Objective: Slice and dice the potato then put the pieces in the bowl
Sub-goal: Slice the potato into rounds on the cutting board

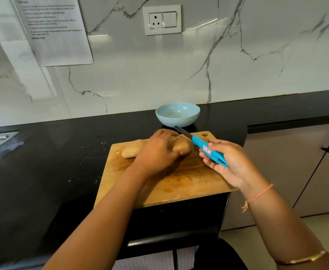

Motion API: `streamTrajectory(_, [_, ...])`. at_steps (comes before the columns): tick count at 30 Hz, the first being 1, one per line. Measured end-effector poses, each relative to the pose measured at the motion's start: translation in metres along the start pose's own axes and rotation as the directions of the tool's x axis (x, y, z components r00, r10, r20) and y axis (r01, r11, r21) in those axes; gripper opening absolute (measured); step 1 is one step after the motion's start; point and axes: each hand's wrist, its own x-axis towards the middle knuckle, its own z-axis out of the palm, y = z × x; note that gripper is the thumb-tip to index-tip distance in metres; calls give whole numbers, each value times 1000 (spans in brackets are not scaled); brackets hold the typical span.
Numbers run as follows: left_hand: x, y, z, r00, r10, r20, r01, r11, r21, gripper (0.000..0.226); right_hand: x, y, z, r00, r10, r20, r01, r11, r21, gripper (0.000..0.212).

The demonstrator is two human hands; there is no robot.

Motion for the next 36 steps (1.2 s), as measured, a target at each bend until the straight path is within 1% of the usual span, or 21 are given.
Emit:
streamTrajectory(2, [7, 5, 8, 988, -50, 147, 49, 999, 10, 67, -2, -3, -2, 994, 90, 64, -96, 992, 88, 23])
streamTrajectory(3, [10, 6, 9, 977, -84, 198, 84, 996, 8, 70, -2, -4, -4, 988, 120, 93, -131, 984, 121, 23])
streamTrajectory(5, [17, 8, 11, 964, -132, 233, 143, 989, -33, 70, -2, -4, -7, 974, 172, 150, -199, 961, 191, 23])
streamTrajectory(8, [22, 8, 13, 970, -159, 184, 179, 979, -98, 63, -1, -3, -8, 956, 210, 203, -257, 936, 241, 26])
streamTrajectory(13, [14, 0, 24, 984, -161, 76, 174, 961, -214, 60, 1, 2, -9, 955, 207, 213, -254, 942, 221, 25])
streamTrajectory(15, [13, -4, 24, 987, -153, 56, 161, 960, -228, 60, 3, 3, -9, 962, 188, 199, -220, 963, 154, 25])
streamTrajectory(17, [13, -8, 24, 988, -145, 44, 152, 959, -241, 61, 3, 3, -7, 975, 148, 167, -151, 989, 6, 24])
streamTrajectory(19, [12, -8, 24, 990, -136, 40, 142, 960, -241, 62, 2, 4, -4, 987, 106, 123, -85, 982, -167, 18])
streamTrajectory(22, [12, -9, 25, 992, -121, 44, 128, 964, -234, 63, 1, 6, -1, 992, 74, 99, -32, 928, -372, 11])
streamTrajectory(25, [13, -10, 25, 991, -130, 42, 136, 962, -235, 62, 1, 7, 3, 997, 21, 80, 25, 843, -538, 18])
streamTrajectory(31, [13, -10, 27, 988, -151, 37, 156, 959, -239, 63, -2, 12, 11, 994, -40, 102, 102, 677, -729, 19])
streamTrajectory(34, [13, -11, 28, 987, -156, 38, 161, 959, -233, 64, -3, 12, 14, 993, -60, 106, 120, 633, -765, 15])
streamTrajectory(36, [12, -11, 28, 987, -157, 41, 162, 957, -243, 65, -4, 12, 15, 992, -64, 108, 125, 623, -772, 14])
